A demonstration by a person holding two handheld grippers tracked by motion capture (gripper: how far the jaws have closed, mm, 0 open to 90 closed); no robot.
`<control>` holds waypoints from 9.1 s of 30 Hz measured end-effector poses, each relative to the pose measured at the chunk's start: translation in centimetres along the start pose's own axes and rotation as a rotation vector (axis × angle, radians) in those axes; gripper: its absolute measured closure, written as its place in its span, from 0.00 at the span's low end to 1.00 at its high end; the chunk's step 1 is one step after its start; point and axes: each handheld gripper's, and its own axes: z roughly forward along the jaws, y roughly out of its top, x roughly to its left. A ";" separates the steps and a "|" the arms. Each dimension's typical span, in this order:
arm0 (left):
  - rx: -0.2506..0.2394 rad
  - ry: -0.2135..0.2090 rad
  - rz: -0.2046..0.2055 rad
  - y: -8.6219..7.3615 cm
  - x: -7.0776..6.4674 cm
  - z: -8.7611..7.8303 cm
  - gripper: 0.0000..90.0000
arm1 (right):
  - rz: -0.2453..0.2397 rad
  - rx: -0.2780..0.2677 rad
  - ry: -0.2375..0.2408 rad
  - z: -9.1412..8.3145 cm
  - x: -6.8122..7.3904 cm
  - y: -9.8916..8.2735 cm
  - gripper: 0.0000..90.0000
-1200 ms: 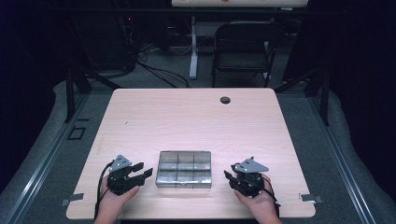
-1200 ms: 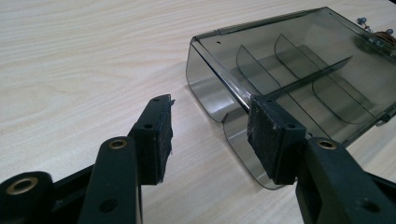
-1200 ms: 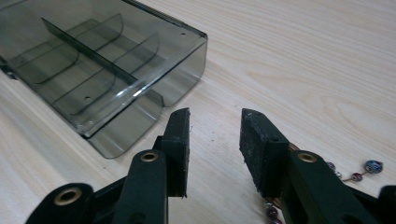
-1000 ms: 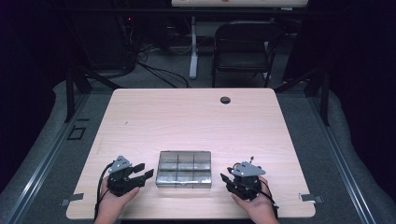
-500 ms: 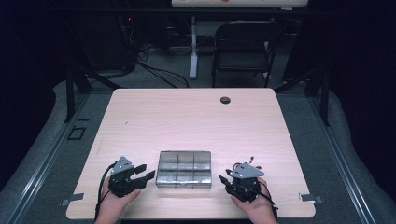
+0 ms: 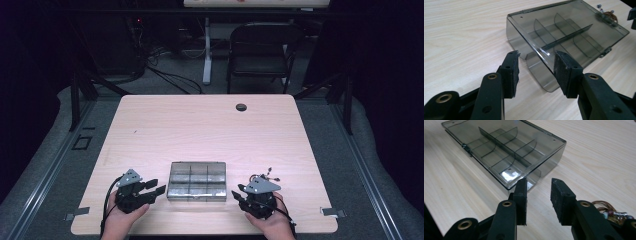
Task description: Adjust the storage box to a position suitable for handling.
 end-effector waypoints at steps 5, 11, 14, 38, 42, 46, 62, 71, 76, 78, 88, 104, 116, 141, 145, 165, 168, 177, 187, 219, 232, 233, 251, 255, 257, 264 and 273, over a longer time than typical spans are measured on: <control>0.009 -0.005 0.016 -0.1 -0.9 -0.1 0.62 | -0.011 -0.003 0.014 -0.2 0.8 0.1 0.76; 0.021 -0.011 0.025 -0.8 -1.7 -0.8 0.64 | -0.024 0.009 0.020 -0.4 1.3 0.3 0.76; 0.017 -0.010 0.026 -1.0 -1.8 -1.0 0.64 | -0.023 0.006 0.015 -0.6 1.4 0.4 0.77; 0.096 -0.041 0.098 -1.2 -2.4 0.5 0.59 | -0.026 0.102 0.079 1.5 1.7 -0.1 0.79; 0.108 -0.044 0.106 -1.3 -2.5 0.8 0.61 | -0.022 0.104 0.089 1.7 1.7 -0.1 0.79; 0.123 -0.039 0.113 -1.3 -2.8 1.2 0.63 | -0.039 0.119 0.094 2.0 1.9 -0.1 0.80; 0.124 -0.029 0.104 -1.3 -2.8 1.2 0.67 | -0.021 0.110 0.093 2.2 1.8 -0.1 0.82; 0.118 -0.023 0.104 -1.2 -2.8 1.2 0.69 | -0.024 0.096 0.095 2.0 1.7 0.0 0.86; 0.119 -0.020 0.107 -1.2 -2.9 1.1 0.71 | -0.029 0.088 0.091 2.0 1.8 0.1 0.87; 0.119 -0.022 0.102 -1.2 -2.9 1.1 0.71 | -0.028 0.088 0.090 2.0 1.8 0.1 0.88; 0.111 -0.022 0.106 -1.1 -2.9 1.1 0.72 | -0.026 0.073 0.089 1.8 1.8 0.1 0.90; 0.058 -0.011 0.104 -0.8 -2.8 0.4 0.77 | -0.019 0.022 0.084 1.1 1.6 0.5 0.90; 0.026 0.001 0.110 -0.5 -3.0 0.1 0.79 | -0.015 -0.006 0.078 0.9 1.6 0.8 0.88; -0.016 0.001 0.076 0.6 -2.8 -0.2 0.79 | -0.004 -0.048 0.041 0.3 1.5 1.9 0.86; -0.019 0.000 0.061 1.1 -2.6 -0.3 0.79 | -0.006 -0.049 0.038 0.1 1.3 2.4 0.87; -0.030 0.019 0.081 3.2 -2.2 -0.8 0.80 | 0.028 -0.074 0.048 0.3 0.6 4.6 0.88; -0.031 0.028 0.081 3.5 -1.9 -0.8 0.79 | 0.032 -0.085 0.046 0.3 0.4 4.9 0.88; -0.063 0.037 0.082 5.0 -0.9 -0.5 0.78 | 0.040 -0.102 0.035 0.3 -0.1 5.7 0.88; -0.058 0.057 0.095 5.6 -0.4 1.0 0.79 | 0.055 -0.106 0.023 1.4 -0.7 6.4 0.86; -0.102 0.068 0.046 6.3 1.3 2.9 0.85 | 0.131 -0.108 -0.022 5.0 -2.8 6.6 0.87; -0.110 0.062 0.032 6.8 1.2 2.9 0.86 | 0.146 -0.099 -0.019 5.2 -3.6 7.1 0.88; -0.109 0.066 0.032 6.9 1.1 3.0 0.86 | 0.136 -0.092 -0.023 5.1 -3.8 7.2 0.88; -0.122 0.039 0.009 7.3 2.0 4.6 0.80 | 0.176 -0.114 -0.012 6.0 -4.6 7.4 0.83; -0.120 0.034 0.007 7.2 2.4 5.1 0.77 | 0.179 -0.110 -0.012 6.4 -4.6 7.3 0.82; -0.125 0.031 0.003 7.1 2.4 5.3 0.76 | 0.177 -0.102 -0.014 6.5 -4.6 7.2 0.80; -0.122 0.028 -0.016 6.7 2.7 6.1 0.73 | 0.179 -0.106 -0.031 7.3 -4.4 6.8 0.77; -0.108 0.037 -0.018 6.5 2.8 7.1 0.71 | 0.161 -0.103 -0.054 8.0 -4.3 6.4 0.77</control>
